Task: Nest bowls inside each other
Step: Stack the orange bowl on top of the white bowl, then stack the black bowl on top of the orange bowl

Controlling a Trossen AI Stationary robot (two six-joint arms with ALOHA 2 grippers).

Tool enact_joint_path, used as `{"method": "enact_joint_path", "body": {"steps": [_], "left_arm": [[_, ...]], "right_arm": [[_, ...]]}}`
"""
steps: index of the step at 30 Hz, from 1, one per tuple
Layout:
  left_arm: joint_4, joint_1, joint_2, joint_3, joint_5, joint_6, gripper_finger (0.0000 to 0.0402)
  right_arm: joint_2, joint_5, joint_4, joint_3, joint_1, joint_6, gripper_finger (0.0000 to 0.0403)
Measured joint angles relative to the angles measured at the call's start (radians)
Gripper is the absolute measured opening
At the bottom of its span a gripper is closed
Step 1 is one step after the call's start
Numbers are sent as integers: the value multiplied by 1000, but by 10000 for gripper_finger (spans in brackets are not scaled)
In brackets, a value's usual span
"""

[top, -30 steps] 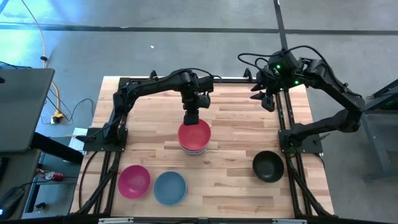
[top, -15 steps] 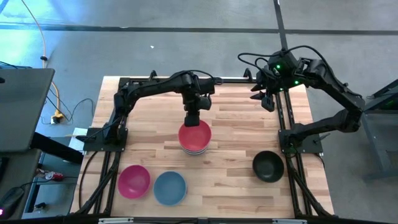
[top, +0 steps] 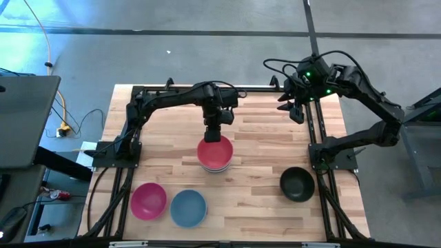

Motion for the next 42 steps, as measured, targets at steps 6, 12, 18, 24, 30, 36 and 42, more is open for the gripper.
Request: {"method": "enact_joint_path", "body": {"steps": [6, 12, 18, 24, 30, 36, 42], "left_arm": [[8, 1, 0, 0, 9, 12, 67], [6, 1, 0, 53, 24, 38, 146], [-50, 8, 0, 133, 31, 62, 198], [-135, 65, -39, 162, 24, 95, 208], [-126, 135, -112, 163, 24, 164, 202], [-111, 219, -161, 164, 25, 215, 203], [-111, 307, -163, 163, 68, 245, 203]], "right_arm": [[0, 0, 0, 0, 0, 0, 152], [0, 0, 7, 0, 0, 12, 152], [0, 0, -1, 0, 0, 33, 152], [0, 3, -212, 0, 0, 154, 152], [-23, 36, -248, 0, 20, 319, 152], [-21, 36, -252, 0, 72, 434, 152], [-28, 40, -251, -62, 144, 571, 152]]}}
